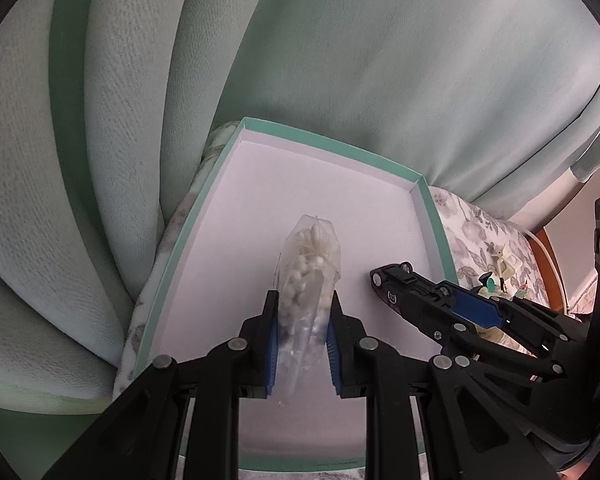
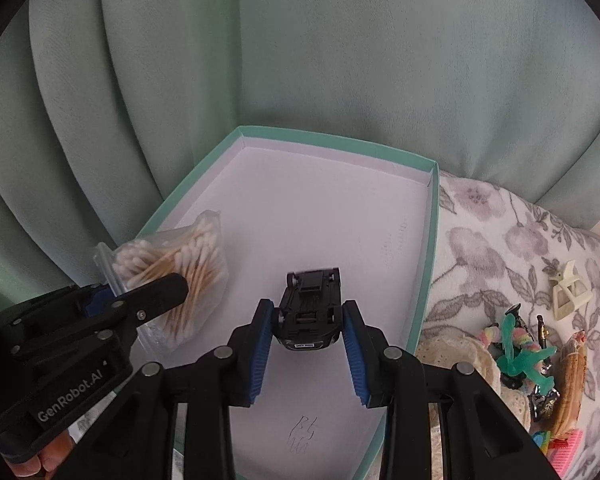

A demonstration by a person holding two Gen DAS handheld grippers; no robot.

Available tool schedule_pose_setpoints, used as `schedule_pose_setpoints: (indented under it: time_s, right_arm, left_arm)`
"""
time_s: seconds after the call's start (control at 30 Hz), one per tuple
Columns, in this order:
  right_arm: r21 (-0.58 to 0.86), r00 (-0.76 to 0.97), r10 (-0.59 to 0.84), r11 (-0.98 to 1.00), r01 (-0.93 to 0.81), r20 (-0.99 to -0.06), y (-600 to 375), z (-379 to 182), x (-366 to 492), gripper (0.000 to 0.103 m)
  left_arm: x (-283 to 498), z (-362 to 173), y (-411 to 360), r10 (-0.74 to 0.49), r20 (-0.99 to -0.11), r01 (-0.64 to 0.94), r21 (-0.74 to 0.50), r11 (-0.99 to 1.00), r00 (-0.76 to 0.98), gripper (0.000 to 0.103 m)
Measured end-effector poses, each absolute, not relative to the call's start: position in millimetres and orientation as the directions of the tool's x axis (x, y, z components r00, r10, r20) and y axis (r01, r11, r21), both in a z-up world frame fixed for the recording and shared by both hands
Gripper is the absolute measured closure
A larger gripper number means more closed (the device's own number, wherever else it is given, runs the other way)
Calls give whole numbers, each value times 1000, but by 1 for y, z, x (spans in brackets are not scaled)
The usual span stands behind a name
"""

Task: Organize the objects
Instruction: 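Carry the swab bag and toy car with both tools into the teal box, then open both tools to release the swab bag and car inside the box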

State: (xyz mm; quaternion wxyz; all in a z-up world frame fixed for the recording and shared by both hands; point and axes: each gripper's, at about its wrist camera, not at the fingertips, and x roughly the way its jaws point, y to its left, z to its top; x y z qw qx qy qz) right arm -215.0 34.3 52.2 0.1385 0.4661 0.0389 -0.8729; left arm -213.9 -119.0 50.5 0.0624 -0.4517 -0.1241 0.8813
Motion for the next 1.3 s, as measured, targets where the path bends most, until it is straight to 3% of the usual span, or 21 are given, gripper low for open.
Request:
schedule_pose_setpoints:
  time_s: [0.53,0.7,0.9,1.3]
  right_arm:
    - [63,-457,-183,-962,265,-870,36,25,-214,65]
    - [59,-451,-177,-963,264,-875,37,27,-214,65]
    - [51,-449,-170,-963,265,-877,38,32,-211,61]
    - [74,-500,-204,-960,268,-842,48,64,-189,58]
  left_arm:
    - [-214,50,-126,222,-799,20,-281,-960,-558,79]
    - [-214,49,-127,205,-817,43,-270,-962,-539,66]
    - [-208,54,-127,180,-821,54,-248,-967,-542,60]
    - [-173,70,-131,113,-813,99,-205,-974,-572,58]
